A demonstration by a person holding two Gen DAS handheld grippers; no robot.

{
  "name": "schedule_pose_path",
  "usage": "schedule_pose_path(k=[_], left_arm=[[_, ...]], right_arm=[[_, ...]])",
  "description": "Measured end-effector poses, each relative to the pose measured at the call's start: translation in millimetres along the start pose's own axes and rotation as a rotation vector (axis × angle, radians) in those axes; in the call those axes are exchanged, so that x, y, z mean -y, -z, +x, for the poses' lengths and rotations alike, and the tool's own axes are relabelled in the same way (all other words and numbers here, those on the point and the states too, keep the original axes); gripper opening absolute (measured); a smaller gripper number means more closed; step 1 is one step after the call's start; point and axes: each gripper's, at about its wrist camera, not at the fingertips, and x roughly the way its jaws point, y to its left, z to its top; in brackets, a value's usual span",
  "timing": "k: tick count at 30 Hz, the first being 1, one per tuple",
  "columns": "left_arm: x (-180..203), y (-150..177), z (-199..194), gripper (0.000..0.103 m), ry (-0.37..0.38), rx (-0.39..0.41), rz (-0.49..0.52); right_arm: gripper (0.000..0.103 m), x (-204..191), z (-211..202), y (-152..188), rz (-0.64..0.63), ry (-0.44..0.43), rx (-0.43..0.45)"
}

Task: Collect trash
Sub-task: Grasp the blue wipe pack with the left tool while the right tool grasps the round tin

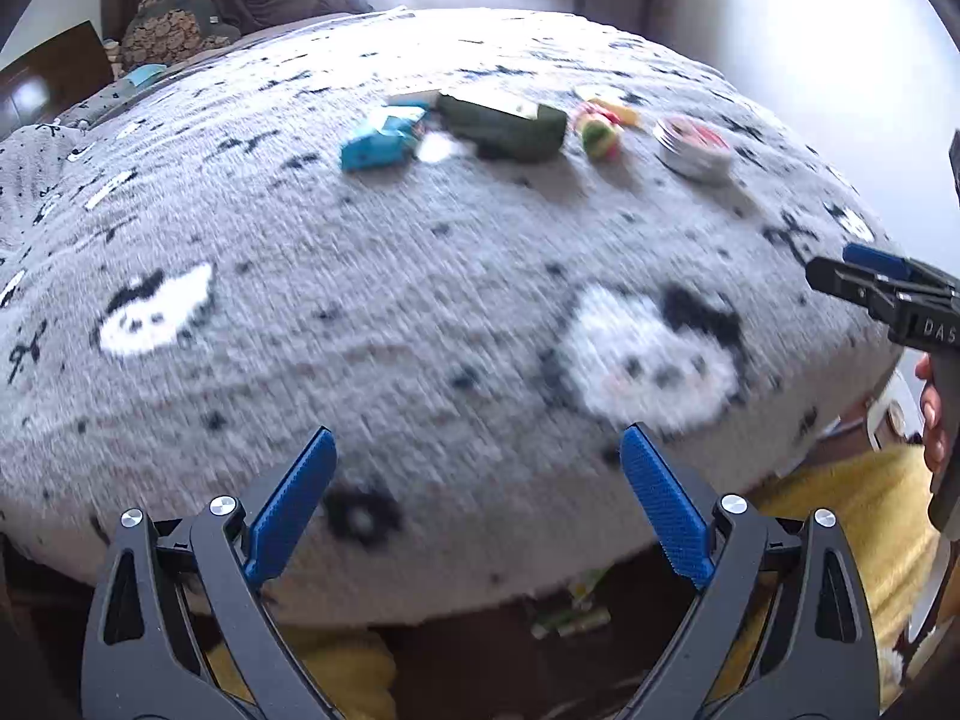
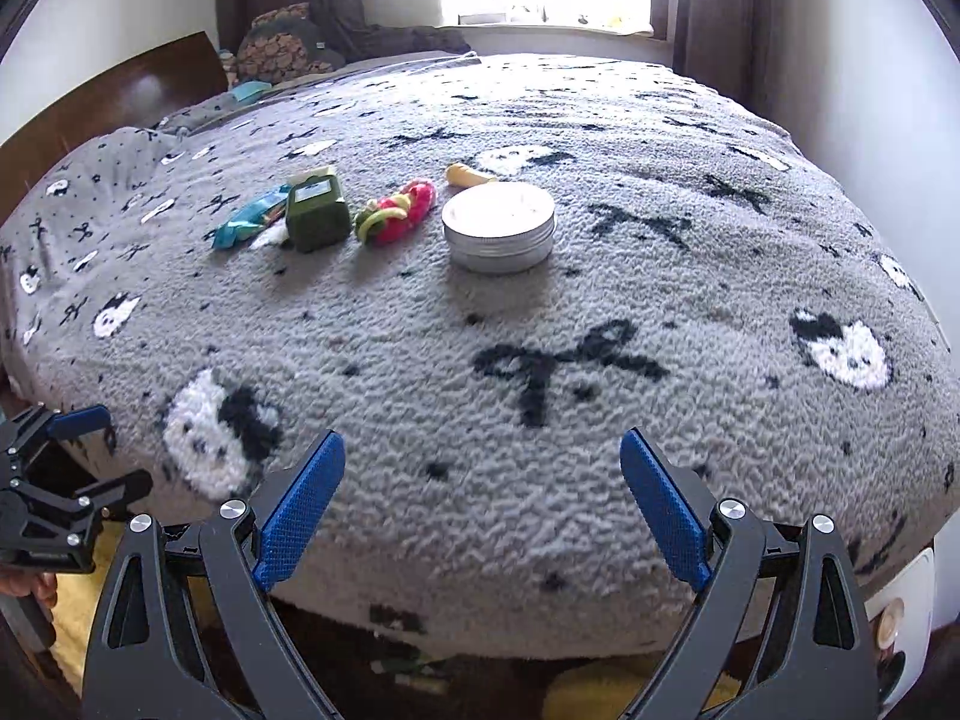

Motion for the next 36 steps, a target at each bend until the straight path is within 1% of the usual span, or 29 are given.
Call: schedule_pose_path(k=[4, 6, 9, 13, 18, 21, 26, 28, 29, 31, 32, 33, 36], left_arm=[[-17.8, -33.8, 13.1, 0.090, -0.034, 0.024, -0.006], [-26.4, -51.4, 20.8, 0.090, -0.049, 0.036, -0.016], [-38.2, -68.7, 31.2, 0.090, -0.065, 0.043, -0.029], [-46.5, -94.5, 56.4, 0.089, -0.078, 0.036, -0.032], [-53.3, -124.9, 87.5, 0.083, -0.086, 0.011, -0.028], [-57.5, -141.8, 101.5, 0.082, -0.084, 0.010, -0.030], [-62.0, -164.7, 122.4, 0.075, -0.061, 0.005, -0.038], [-61.5, -169.0, 128.8, 0.071, -0.049, -0.004, -0.038], [-61.0, -169.6, 130.2, 0.067, -0.046, -0.007, -0.039], [-60.8, -170.5, 131.0, 0.059, -0.043, -0.009, -0.039], [-60.5, -169.9, 129.6, 0.051, -0.040, -0.007, -0.039], [-60.2, -168.9, 127.4, 0.045, -0.037, -0.004, -0.038], [-60.4, -163.4, 121.2, 0.041, -0.032, 0.000, -0.046]], right_arm=[[0.093, 2.9, 16.4, -24.5, 0.013, 0.002, 0.008], [0.093, 2.4, 28.2, -37.7, 0.006, 0.017, 0.017], [0.093, 1.6, 47.1, -51.4, -0.001, 0.050, 0.018], [0.093, 3.0, 71.1, -69.0, -0.004, 0.080, 0.002], [0.093, 3.8, 91.1, -85.2, -0.010, 0.090, 0.000], [0.092, 4.3, 100.6, -93.7, -0.016, 0.088, -0.001], [0.092, 1.8, 113.4, -103.5, -0.029, 0.091, -0.010], [0.092, -0.5, 116.6, -105.4, -0.037, 0.090, -0.010], [0.090, -1.1, 118.1, -105.9, -0.040, 0.091, -0.011], [0.080, -3.1, 121.4, -105.6, -0.050, 0.095, -0.020], [0.077, -3.8, 121.0, -105.1, -0.054, 0.096, -0.017], [0.071, -4.7, 119.9, -104.8, -0.059, 0.094, -0.014], [0.071, -1.3, 115.5, -103.6, -0.040, 0.082, 0.001]])
